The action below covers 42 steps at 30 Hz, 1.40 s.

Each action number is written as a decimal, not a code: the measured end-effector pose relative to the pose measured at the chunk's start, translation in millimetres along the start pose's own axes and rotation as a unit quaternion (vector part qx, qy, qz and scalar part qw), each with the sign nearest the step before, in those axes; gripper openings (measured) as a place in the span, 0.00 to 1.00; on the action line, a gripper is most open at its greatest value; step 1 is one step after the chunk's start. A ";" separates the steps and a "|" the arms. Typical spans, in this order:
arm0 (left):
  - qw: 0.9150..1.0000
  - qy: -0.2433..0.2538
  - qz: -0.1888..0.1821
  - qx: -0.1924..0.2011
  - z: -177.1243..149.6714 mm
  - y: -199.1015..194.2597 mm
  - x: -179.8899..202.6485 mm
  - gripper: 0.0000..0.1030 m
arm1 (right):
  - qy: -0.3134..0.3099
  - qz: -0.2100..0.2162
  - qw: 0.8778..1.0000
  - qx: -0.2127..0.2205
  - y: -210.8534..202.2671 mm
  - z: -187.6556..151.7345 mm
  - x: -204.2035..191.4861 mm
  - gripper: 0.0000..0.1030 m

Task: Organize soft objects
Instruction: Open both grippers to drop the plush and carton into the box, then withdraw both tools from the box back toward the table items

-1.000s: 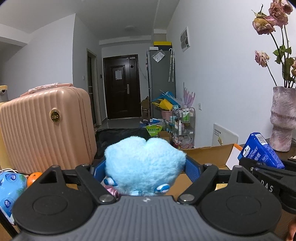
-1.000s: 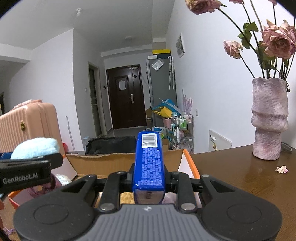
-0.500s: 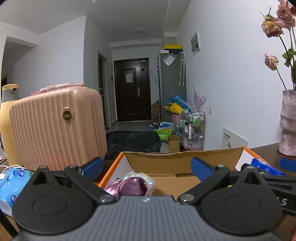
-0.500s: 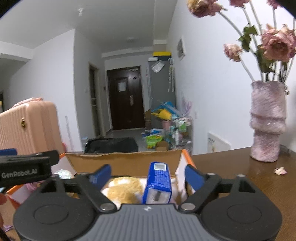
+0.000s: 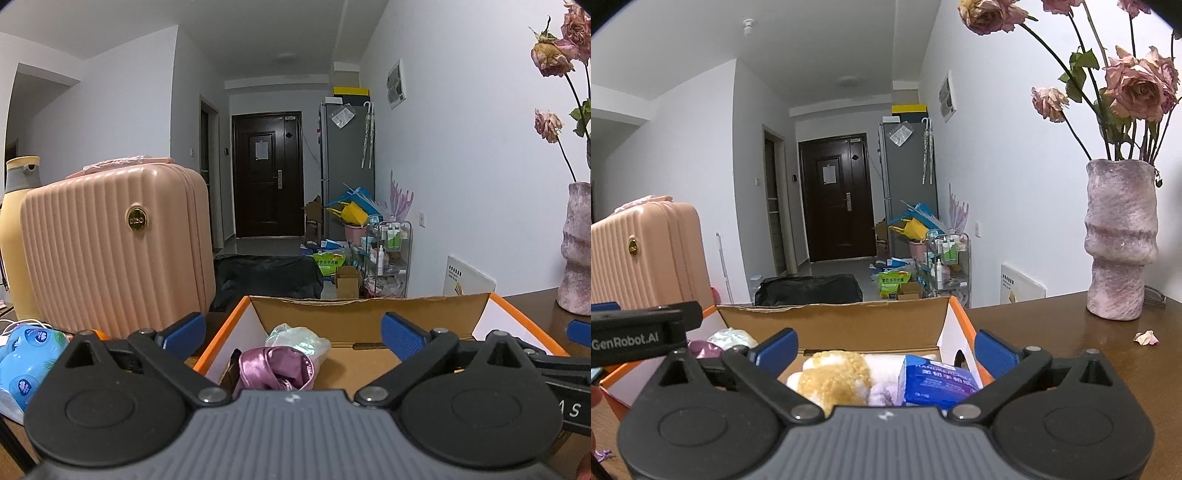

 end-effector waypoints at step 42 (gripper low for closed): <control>0.999 -0.006 0.032 0.002 -19.7 -66.8 -22.3 1.00 | -0.003 -0.019 1.000 0.019 -61.4 -18.7 16.4 1.00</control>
Point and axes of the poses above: each gripper's, at about its wrist camera, not at the fingertips, and y roughly the way its jaws point, x to its right, z to its top, the point moved 7 cm from there along y, roughly the way its jaws point, and after that the axes turned 13 degrees about -z, right-handed, at the moved point
